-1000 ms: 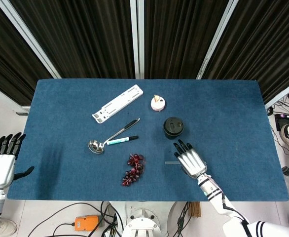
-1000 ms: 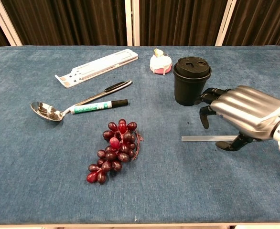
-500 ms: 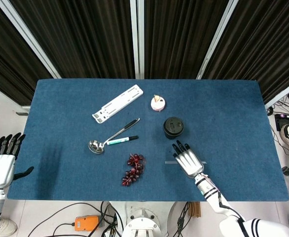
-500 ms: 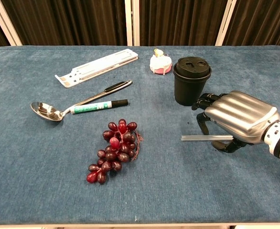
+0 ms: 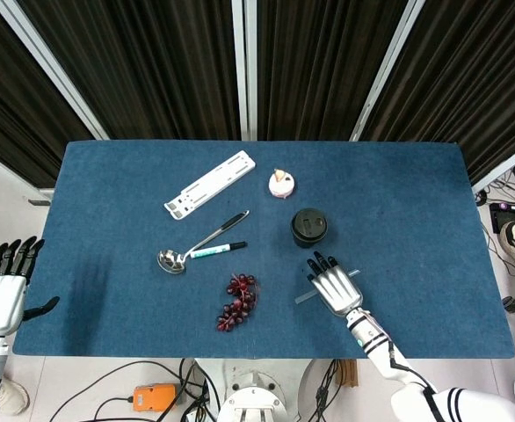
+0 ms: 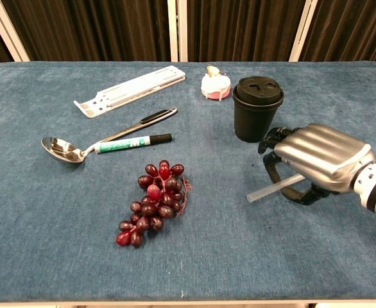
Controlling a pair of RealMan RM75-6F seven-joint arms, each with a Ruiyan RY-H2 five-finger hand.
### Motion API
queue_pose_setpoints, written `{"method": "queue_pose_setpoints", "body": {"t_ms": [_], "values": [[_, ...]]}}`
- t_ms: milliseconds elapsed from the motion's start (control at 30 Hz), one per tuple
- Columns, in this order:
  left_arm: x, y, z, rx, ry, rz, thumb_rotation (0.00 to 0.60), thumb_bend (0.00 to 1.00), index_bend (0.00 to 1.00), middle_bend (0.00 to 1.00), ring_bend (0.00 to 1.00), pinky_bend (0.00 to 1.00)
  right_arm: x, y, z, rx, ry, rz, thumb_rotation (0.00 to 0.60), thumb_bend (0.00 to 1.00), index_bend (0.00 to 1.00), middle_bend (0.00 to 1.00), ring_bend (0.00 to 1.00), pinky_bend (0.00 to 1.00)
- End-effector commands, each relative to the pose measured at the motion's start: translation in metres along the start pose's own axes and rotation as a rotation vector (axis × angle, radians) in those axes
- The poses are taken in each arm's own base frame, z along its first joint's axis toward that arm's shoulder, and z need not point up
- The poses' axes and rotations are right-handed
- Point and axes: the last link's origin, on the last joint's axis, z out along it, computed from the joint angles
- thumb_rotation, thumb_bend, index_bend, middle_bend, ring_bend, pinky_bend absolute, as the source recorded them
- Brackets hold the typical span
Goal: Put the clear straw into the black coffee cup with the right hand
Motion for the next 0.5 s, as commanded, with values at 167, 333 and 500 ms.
{"method": "queue_pose_setpoints", "body": {"t_ms": [167,333,500], "values": [[0.002,0.001,0.0,-0.003,0.002,0.005,0.6,0.06,0.02,0.06,0.0,0.0,0.054,0.021,-0.018,0.002,0.192,0.278,0.6,0.59,0.69,0.32,0.22,0.34],[0.004,0.004,0.002,-0.012,0.006,0.01,0.6,0.06,0.02,0.06,0.0,0.0,0.09,0.04,-0.026,0.016,0.284,0.525,0.6,0.6,0.71,0.33,0.23,0.36],[0.006,0.006,0.002,-0.015,0.008,0.014,0.6,0.06,0.02,0.06,0.0,0.0,0.121,0.061,-0.014,0.034,0.388,0.785,0.6,0.65,0.72,0.35,0.28,0.41]]}}
